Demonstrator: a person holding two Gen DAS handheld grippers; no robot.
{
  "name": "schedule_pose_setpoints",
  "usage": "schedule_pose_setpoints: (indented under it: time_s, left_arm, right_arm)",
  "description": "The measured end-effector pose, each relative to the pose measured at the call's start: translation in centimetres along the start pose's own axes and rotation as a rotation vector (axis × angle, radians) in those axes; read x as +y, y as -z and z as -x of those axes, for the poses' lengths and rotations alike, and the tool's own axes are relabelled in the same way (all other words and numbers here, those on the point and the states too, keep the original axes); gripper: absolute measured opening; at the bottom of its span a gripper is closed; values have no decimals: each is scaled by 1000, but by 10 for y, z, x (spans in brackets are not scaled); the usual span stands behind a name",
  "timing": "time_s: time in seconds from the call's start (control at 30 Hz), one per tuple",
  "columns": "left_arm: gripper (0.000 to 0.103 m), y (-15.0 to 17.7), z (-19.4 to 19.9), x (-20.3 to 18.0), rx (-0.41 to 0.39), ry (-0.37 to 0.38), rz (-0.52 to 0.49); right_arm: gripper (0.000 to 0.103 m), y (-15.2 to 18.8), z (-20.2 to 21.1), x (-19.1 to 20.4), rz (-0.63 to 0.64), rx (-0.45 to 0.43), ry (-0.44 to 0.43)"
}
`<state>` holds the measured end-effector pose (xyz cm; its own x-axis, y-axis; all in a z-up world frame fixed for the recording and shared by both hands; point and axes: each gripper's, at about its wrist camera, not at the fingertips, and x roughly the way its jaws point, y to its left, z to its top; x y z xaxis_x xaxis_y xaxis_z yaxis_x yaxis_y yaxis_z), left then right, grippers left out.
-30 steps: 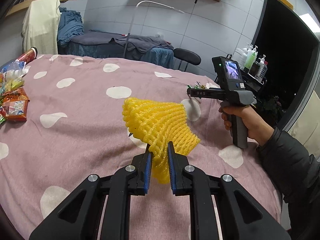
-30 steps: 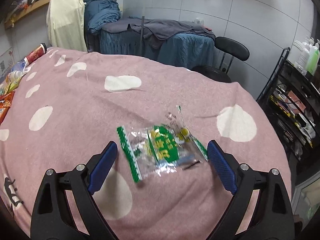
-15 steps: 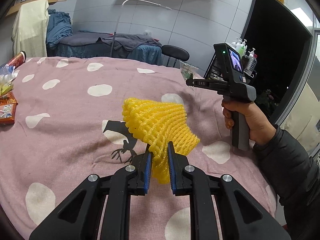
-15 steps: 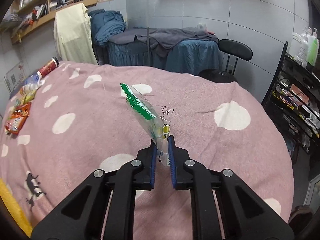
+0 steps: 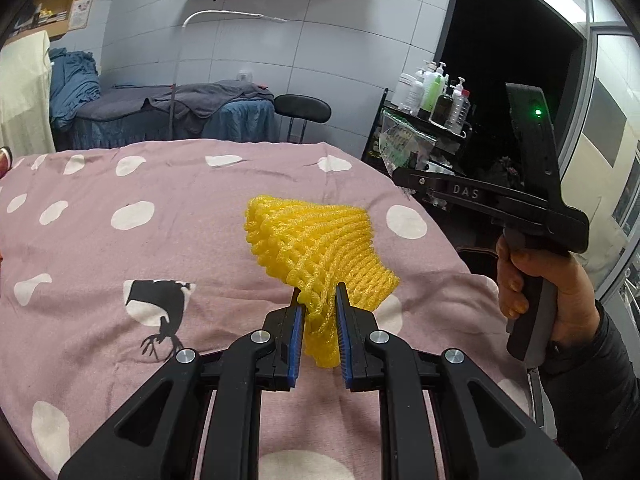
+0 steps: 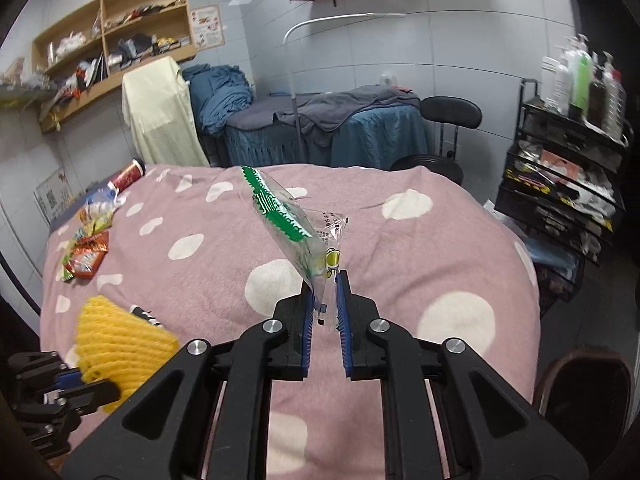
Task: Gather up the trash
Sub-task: 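Carry the clear wrapper over the brown bin and open the right tool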
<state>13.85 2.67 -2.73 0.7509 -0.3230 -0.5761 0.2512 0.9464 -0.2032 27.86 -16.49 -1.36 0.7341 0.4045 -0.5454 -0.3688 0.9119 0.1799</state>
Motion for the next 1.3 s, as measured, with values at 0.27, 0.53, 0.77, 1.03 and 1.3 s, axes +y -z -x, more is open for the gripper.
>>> schedule_pose_setpoints:
  time_s: [0.27, 0.53, 0.77, 1.03, 1.3]
  left_arm:
    - [15, -5, -16, -37, 14, 81, -79]
    - [15, -10, -31, -78, 32, 164, -162]
    - [15, -10, -44, -115, 53, 237, -220]
    - [15, -11, -63, -148, 98, 305, -260]
    - [15, -3, -83, -189, 158, 348, -332]
  right_arm:
    - [13, 29, 63, -34, -76, -62, 78]
    - [13, 77, 116, -79, -184, -90, 217]
    - [13, 126, 145, -137, -364, -35, 353]
    - [13, 174, 152, -189, -527, 59, 447]
    - [65, 216, 162, -208, -663, 69, 458]
